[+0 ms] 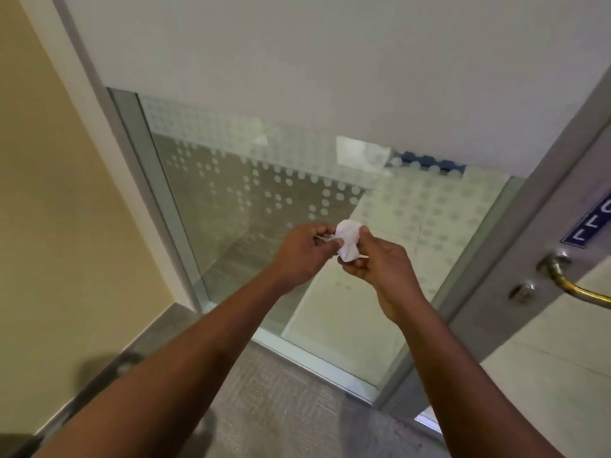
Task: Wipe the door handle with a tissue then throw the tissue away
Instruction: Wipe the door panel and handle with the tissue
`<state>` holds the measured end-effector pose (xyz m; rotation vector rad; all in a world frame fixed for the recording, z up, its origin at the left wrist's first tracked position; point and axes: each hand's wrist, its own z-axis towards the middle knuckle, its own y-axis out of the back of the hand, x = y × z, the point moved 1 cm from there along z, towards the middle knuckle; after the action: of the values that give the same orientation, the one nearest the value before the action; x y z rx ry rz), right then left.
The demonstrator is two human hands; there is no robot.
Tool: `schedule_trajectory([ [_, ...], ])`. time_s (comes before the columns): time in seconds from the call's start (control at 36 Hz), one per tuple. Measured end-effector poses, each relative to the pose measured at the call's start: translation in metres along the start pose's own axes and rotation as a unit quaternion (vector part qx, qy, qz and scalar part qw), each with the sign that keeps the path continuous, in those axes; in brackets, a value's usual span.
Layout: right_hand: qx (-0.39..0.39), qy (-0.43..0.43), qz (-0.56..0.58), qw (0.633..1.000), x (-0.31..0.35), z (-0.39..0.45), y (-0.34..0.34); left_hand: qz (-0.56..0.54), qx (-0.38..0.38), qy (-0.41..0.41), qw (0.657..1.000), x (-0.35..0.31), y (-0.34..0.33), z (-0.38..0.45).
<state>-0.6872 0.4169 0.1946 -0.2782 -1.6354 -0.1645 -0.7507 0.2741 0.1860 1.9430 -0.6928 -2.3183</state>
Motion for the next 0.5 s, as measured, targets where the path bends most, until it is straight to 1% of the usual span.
schedule_trajectory([
  [0.08,-0.053,0.010,0.021,0.998,0.006,-0.001,0.012,0.044,0.055,-0.049,0.996,-0.011,-0.012,0.022],
  [0.22,-0.140,0.042,-0.038,0.988,0.018,-0.008,0.045,0.079,0.131,-0.133,0.979,-0.043,-0.039,0.046],
  [0.31,-0.190,0.062,-0.043,0.979,0.029,-0.011,0.067,0.094,0.160,-0.176,0.967,-0.063,-0.060,0.058],
  [0.39,-0.198,0.068,-0.021,0.978,0.042,-0.014,0.086,0.098,0.177,-0.213,0.956,-0.081,-0.082,0.068],
  [0.5,-0.182,0.048,0.102,0.977,0.067,-0.019,0.108,0.091,0.175,-0.246,0.949,-0.103,-0.105,0.082],
])
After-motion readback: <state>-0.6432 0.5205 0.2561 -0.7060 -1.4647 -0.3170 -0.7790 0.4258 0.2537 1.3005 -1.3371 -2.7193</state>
